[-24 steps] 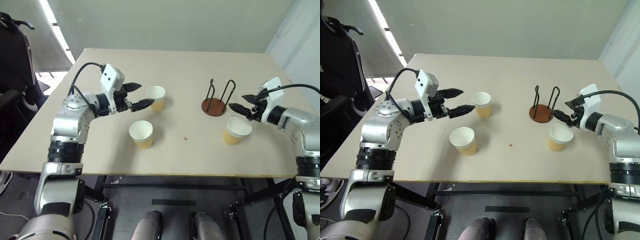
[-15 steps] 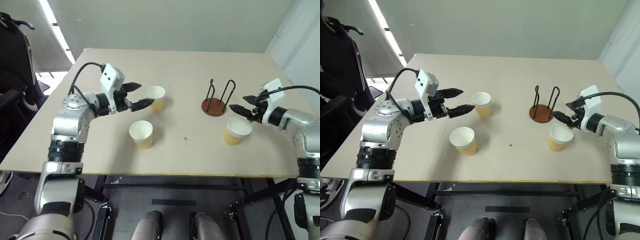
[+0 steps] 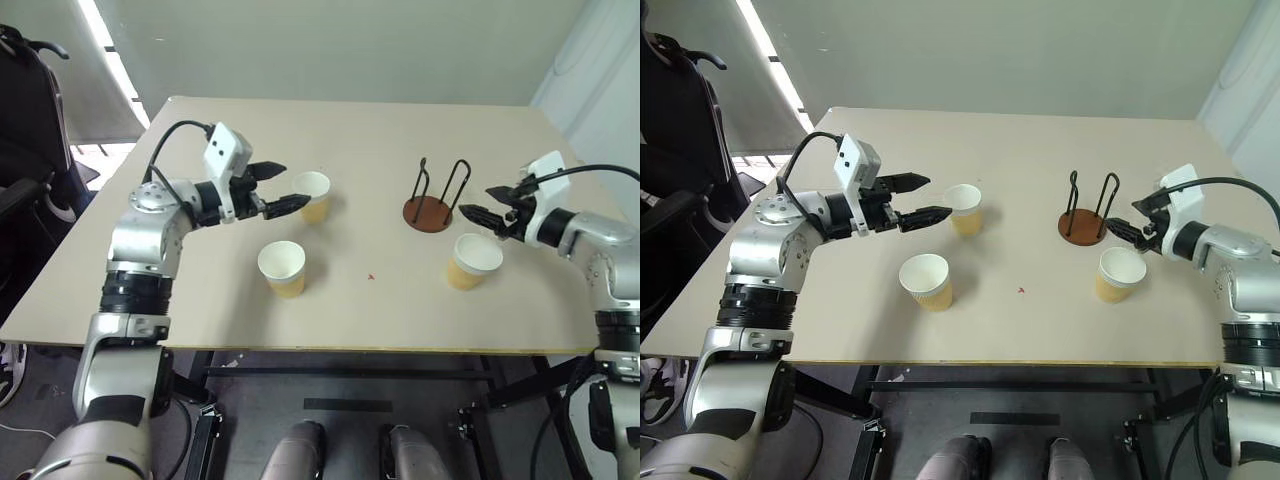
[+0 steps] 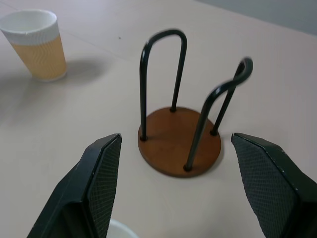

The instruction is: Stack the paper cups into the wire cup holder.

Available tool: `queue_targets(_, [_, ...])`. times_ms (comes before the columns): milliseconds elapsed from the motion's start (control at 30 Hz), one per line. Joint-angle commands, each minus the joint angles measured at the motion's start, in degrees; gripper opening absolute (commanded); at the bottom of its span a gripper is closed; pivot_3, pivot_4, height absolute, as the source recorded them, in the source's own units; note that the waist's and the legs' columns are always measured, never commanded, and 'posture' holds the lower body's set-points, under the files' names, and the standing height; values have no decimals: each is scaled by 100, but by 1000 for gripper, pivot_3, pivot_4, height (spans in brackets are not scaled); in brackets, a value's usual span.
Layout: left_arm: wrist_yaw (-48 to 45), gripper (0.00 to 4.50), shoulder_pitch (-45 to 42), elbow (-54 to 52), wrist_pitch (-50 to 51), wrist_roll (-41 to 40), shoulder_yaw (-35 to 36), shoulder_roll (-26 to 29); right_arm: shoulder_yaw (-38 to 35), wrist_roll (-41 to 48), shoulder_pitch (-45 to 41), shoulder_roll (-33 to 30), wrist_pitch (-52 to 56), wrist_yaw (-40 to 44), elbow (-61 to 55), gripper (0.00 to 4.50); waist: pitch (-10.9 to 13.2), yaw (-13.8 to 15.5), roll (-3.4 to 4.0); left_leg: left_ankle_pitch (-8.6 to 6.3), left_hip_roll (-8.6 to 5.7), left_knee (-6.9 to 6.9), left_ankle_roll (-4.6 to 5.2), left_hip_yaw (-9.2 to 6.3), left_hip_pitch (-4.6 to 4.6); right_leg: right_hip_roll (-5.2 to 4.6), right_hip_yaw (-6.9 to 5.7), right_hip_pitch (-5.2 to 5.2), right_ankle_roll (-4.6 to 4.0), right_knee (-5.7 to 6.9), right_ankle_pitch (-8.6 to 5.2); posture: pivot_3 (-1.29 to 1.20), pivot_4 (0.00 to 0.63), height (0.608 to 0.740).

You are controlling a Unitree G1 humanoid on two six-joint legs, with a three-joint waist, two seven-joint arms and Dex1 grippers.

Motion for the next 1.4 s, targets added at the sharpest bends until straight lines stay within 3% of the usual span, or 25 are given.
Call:
queue_targets(33, [-103, 4473, -200, -85, -102, 7, 18, 47, 75, -77, -237, 4, -125, 67, 108, 3583, 0, 2, 0, 0, 0, 0, 0, 0, 0, 0, 0, 0, 0, 0, 0, 0, 150, 740])
queue_targets(1033, [-256, 4473, -231, -99, -117, 25, 8, 61, 204, -178, -366, -10, -215, 164, 350, 3583, 0, 13, 0, -1, 0, 0, 0, 0, -2, 0, 0, -1, 0, -1, 0, 0, 150, 740])
queue_targets(1400, [-228, 4473, -241, -46, -154, 38, 8, 31, 391, -499, -980, 345, -606, 63, 1272, 3583, 0, 1, 0, -1, 1, -1, 0, -1, 0, 0, 0, -4, -1, 3, 0, 0, 150, 740])
